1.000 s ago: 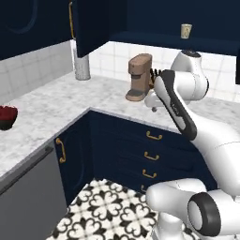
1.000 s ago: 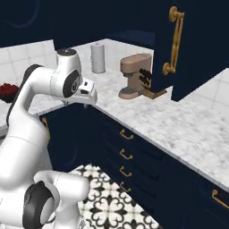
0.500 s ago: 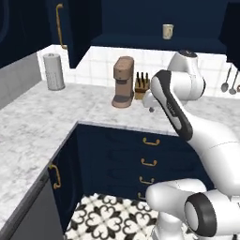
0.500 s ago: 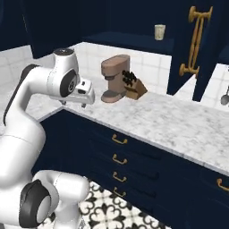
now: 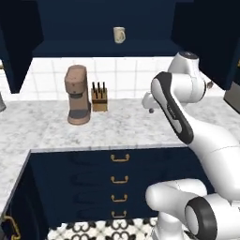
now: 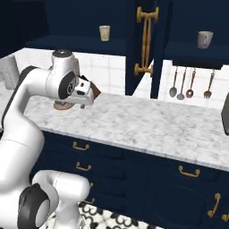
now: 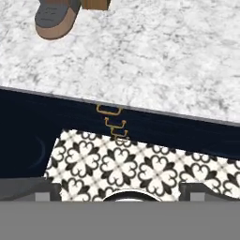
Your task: Gather all objects into one cabinet and sort the glasses and bowls to opposite sides.
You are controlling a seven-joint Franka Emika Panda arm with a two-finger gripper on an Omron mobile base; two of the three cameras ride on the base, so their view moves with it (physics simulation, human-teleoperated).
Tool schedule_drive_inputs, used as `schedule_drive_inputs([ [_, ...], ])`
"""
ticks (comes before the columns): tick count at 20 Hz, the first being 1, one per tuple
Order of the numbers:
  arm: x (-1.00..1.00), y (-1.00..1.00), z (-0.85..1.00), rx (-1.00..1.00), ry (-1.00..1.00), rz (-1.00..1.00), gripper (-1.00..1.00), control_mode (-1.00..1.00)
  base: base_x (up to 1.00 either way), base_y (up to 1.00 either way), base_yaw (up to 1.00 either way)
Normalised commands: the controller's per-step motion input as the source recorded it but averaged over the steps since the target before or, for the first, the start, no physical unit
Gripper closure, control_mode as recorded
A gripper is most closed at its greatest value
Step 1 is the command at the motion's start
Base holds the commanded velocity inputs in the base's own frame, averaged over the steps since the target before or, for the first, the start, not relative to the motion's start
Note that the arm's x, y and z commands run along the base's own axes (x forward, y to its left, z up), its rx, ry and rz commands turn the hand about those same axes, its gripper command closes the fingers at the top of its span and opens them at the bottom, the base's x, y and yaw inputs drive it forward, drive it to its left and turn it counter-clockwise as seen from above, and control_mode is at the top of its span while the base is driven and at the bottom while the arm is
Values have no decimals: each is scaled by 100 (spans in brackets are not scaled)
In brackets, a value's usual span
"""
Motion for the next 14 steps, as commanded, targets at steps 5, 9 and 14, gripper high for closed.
schedule_drive_inputs([
  [5, 0, 0, 0, 0, 0, 0, -100, 100, 100, 12, -25],
  [9, 0, 0, 0, 0, 0, 0, -100, 100, 99, 84, -7],
  [14, 0, 0, 0, 0, 0, 0, -100, 100, 100, 72, -4],
])
